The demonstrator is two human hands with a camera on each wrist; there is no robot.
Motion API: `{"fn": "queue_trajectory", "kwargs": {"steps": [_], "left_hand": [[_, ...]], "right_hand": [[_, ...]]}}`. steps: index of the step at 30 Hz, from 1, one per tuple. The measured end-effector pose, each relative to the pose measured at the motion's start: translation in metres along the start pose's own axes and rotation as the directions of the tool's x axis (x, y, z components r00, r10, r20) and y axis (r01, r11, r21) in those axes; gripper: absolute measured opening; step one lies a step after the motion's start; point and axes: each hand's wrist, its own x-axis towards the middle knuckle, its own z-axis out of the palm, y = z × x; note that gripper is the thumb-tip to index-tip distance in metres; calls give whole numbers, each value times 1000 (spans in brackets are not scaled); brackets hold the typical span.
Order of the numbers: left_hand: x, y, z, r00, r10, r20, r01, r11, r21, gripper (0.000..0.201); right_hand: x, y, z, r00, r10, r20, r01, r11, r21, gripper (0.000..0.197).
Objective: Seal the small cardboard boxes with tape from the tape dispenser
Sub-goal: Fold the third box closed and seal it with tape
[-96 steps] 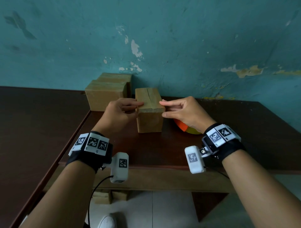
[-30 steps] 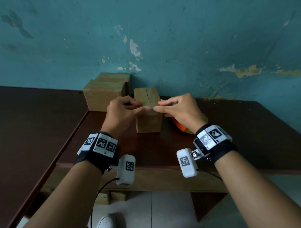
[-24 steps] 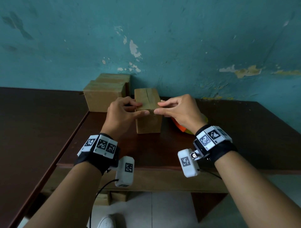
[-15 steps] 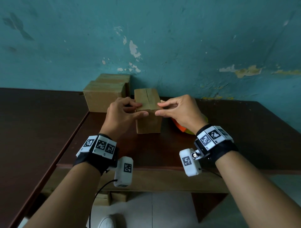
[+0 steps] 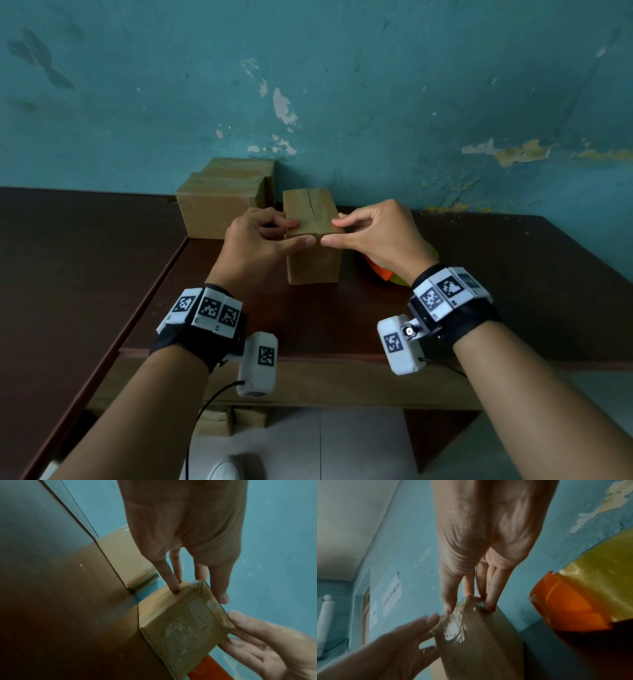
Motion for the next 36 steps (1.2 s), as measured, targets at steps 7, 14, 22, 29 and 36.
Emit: {"fn": "queue_trajectory", "kwargs": {"steps": [7, 14, 22, 29, 36], "left_hand": [[1, 1, 1, 1000, 10, 11, -10, 1000, 0, 37], [-1, 5, -8, 995, 6, 100, 3, 996, -85, 29], [-4, 12, -17, 986, -5, 169, 20, 996, -90, 23], [-6, 14, -7, 991, 51, 124, -66, 990, 124, 26], [-9, 22, 12, 975, 162, 151, -197, 944, 263, 24]], "right_hand": [[1, 1, 4, 999, -36, -22, 36, 999, 2, 45], [0, 8, -5, 995, 17, 103, -39, 976, 215, 37], [2, 14, -14, 976, 36, 214, -112, 927, 358, 33], [0, 3, -18, 984, 85, 157, -110, 982, 152, 28], [-6, -30, -9, 983, 34, 178, 7, 974, -226, 64]]}}
